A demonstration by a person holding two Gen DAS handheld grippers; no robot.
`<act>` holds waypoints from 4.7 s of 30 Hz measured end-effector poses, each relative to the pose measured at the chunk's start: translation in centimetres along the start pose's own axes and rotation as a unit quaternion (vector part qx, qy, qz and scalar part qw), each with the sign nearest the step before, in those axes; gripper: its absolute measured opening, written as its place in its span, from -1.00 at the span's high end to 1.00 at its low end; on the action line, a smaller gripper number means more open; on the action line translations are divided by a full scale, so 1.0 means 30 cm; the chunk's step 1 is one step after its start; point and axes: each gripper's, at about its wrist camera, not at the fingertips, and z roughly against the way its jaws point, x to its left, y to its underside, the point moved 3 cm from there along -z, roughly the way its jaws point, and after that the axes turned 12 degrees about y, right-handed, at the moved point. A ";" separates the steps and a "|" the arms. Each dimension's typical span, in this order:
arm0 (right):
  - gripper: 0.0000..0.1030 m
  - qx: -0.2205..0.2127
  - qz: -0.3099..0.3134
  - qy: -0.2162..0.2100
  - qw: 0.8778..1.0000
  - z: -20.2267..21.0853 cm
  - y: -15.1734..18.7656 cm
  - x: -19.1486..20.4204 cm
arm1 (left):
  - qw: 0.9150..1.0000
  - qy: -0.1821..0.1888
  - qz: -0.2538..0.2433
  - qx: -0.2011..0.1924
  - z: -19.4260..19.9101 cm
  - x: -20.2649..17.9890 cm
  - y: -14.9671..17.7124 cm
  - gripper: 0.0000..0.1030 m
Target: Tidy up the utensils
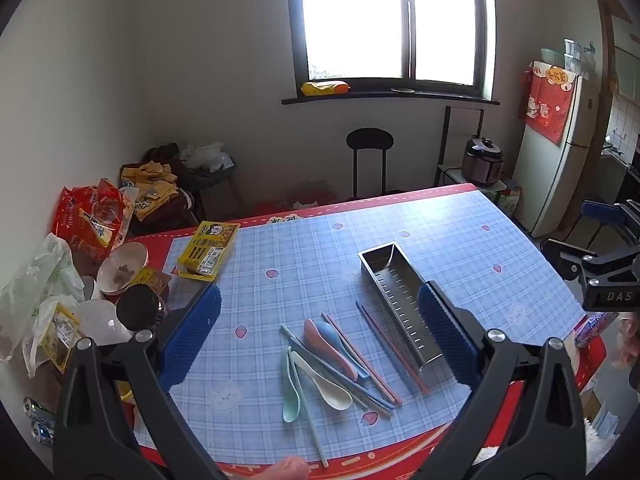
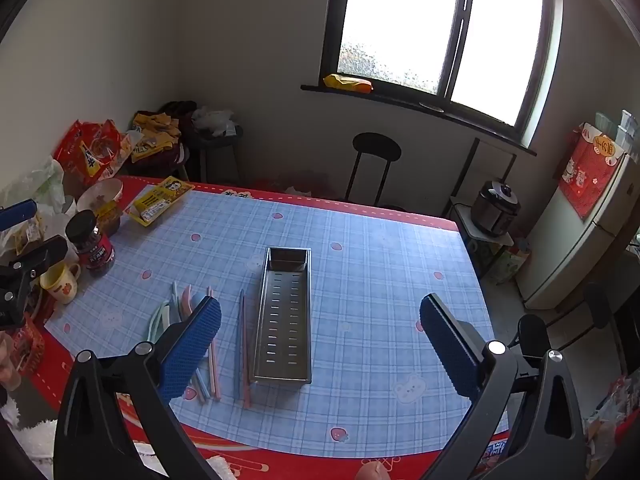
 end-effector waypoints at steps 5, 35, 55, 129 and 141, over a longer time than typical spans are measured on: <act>-0.90 0.002 -0.003 0.001 1.000 -0.003 0.003 -0.004 | 1.000 0.001 0.000 0.002 0.001 0.001 0.001 -0.89; -0.90 0.004 -0.002 0.006 1.000 -0.023 0.023 -0.005 | 1.000 0.005 0.002 0.005 -0.005 -0.013 0.002 -0.89; -0.90 0.006 0.001 0.009 1.000 -0.020 0.021 0.000 | 1.000 0.006 0.003 0.006 -0.006 -0.010 0.006 -0.89; 0.91 0.210 0.147 -0.204 0.945 -0.600 0.410 0.648 | 0.951 0.103 0.206 0.206 -0.502 0.299 0.730 0.72; 0.91 0.252 0.154 -0.172 0.940 -0.779 0.407 0.714 | 0.943 0.113 0.234 0.210 -0.528 0.323 0.760 0.72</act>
